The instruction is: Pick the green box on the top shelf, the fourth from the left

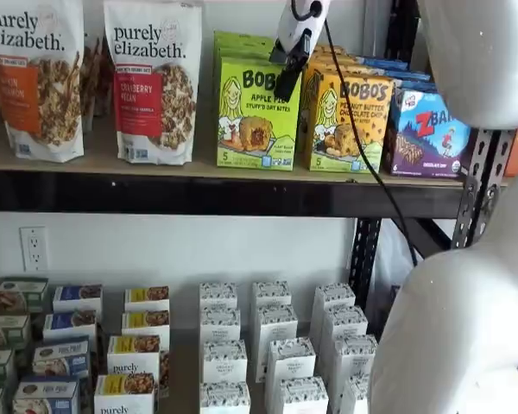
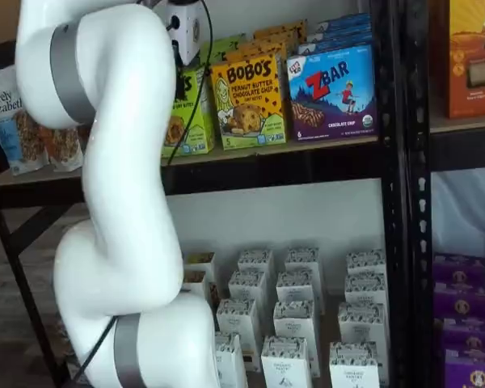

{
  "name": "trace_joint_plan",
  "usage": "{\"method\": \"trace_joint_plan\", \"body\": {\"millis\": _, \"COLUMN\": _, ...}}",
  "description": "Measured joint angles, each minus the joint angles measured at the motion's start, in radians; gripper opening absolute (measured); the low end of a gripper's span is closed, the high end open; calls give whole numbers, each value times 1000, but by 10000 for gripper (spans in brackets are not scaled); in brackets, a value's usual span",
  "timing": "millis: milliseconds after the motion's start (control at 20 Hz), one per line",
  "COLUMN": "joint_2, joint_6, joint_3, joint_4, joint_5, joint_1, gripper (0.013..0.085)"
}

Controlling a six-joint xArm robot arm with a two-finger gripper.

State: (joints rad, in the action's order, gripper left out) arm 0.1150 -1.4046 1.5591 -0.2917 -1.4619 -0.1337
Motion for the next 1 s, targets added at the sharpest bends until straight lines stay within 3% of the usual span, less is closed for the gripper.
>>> {"method": "trace_joint_plan", "body": {"millis": 1000, "joint_2": -7, "joint_6": 0, "joint_3": -13, "joint_4": 19, "joint_5": 26, "joint_1": -6, "gripper": 850}}
